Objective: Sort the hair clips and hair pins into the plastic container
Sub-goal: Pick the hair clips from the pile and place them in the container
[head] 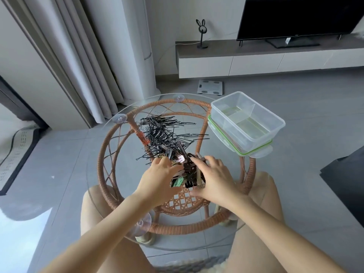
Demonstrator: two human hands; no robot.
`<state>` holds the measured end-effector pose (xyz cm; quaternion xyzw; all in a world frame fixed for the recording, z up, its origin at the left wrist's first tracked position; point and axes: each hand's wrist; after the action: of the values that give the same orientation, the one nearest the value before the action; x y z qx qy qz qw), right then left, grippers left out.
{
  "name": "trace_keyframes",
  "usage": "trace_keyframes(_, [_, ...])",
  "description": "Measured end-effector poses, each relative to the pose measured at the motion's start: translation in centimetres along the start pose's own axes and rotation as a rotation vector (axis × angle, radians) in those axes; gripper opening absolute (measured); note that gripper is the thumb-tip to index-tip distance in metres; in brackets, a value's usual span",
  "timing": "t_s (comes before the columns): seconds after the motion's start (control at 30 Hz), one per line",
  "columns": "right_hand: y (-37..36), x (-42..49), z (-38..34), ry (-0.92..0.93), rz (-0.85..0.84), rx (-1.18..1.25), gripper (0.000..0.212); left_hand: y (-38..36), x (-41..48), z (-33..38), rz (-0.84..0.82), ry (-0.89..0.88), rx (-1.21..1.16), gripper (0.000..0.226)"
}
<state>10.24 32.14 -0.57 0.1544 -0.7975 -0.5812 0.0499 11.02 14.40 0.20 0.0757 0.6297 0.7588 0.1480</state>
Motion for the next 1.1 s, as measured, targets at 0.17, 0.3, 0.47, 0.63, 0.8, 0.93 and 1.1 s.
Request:
trace_keyframes(0.17, [0.4, 0.6, 0.6, 0.027, 0.063, 0.155, 0.051, 0.6, 0.5, 0.0, 0.035, -0.026, -0.045, 0.029])
trace_keyframes(0.3, [0.2, 0.3, 0.9, 0.187, 0.19, -0.086, 0.023, 0.4, 0.4, 0.0, 0.026, -0.097, 0.079, 0.014])
trace_keyframes(0.47, [0.8, 0.5, 1.5, 0.217, 0.327, -0.087, 0.018, 1.3, 0.6, -0.1, 0.021, -0.114, 0.028, 0.019])
trace_keyframes(0.63, [2.4, 1.1, 2.4, 0.216, 0.386, 0.017, 0.022, 3.8, 0.9, -1.0, 0.063, -0.012, -0.093, 0.018])
trace_keyframes(0.8, [4.4, 1.1, 3.0, 0.215, 0.474, 0.11, 0.017, 5.2, 1.8, -1.5, 0.139, 0.048, -0.143, 0.022])
trace_keyframes(0.93, [6.6, 1.0, 3.8, 0.189, 0.592, 0.177, 0.011, 6.5, 3.4, -0.6, 0.193, 0.062, -0.26, 0.024])
trace_keyframes(1.1, [10.0, 1.2, 6.3, 0.129, 0.76, 0.132, 0.011, 8.0, 7.1, 1.5, 0.214, 0.038, -0.4, 0.022])
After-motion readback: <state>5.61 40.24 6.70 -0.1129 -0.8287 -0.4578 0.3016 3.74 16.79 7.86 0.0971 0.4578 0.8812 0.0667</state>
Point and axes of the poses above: each hand's wrist, its own x-axis towards the middle knuckle, its own y-axis out of the back of the hand, z = x × y, and after that the axes turned 3 degrees about -y, right-handed
